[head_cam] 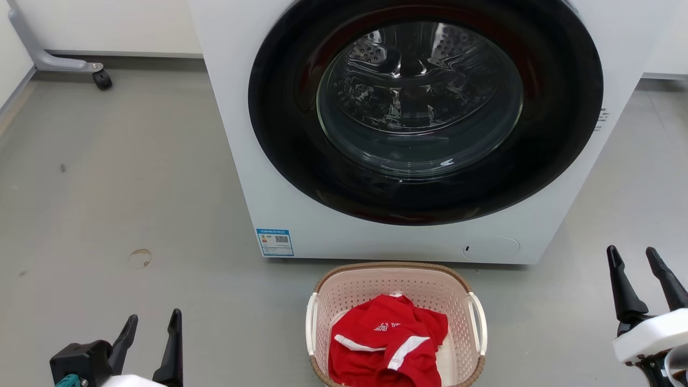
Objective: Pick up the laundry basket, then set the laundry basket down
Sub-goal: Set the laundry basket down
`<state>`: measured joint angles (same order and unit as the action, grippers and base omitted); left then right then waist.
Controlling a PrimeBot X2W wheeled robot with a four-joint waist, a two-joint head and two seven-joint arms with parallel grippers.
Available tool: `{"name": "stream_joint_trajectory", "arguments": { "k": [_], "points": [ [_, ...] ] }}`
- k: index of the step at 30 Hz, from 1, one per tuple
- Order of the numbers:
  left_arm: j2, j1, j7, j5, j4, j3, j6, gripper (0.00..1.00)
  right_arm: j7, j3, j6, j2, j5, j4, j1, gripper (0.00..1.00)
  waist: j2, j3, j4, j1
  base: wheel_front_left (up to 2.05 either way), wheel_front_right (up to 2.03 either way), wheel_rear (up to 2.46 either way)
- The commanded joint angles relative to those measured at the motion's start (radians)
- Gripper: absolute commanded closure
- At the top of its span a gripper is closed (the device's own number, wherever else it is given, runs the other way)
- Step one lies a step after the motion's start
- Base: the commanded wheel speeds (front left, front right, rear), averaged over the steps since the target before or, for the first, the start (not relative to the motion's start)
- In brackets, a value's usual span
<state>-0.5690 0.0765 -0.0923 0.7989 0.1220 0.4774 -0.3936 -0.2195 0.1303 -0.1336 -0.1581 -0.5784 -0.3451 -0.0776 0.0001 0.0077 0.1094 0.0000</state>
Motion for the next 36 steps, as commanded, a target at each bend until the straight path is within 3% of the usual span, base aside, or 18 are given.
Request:
{"name": "stream_joint_trajectory", "arguments": {
  "k": [1, 18, 36],
  "points": [
    [-0.032, -0.035, -0.002, -0.014, 0.031, -0.044, -0.011, 0.0, 0.008, 0.008, 0.003, -0.019, 0.016, 0.036, -0.009, 0.0, -0.0001, 0.001, 0.001, 0.0, 0.0, 0.0, 0.0],
    [-0.08, -0.059, 0.109, -0.018, 0.068, -0.009, -0.024, 0.0, 0.075, -0.027, 0.003, 0.015, 0.06, 0.1, 0.029, 0.0, -0.0001, -0.017, 0.019, 0.0, 0.0, 0.0, 0.0],
    [-0.09, -0.072, 0.138, -0.021, 0.087, 0.01, -0.026, 0.0, 0.092, -0.023, 0.003, 0.019, 0.069, 0.116, 0.036, 0.0, -0.0001, -0.024, 0.018, 0.0, 0.0, 0.0, 0.0]
  ]
}}
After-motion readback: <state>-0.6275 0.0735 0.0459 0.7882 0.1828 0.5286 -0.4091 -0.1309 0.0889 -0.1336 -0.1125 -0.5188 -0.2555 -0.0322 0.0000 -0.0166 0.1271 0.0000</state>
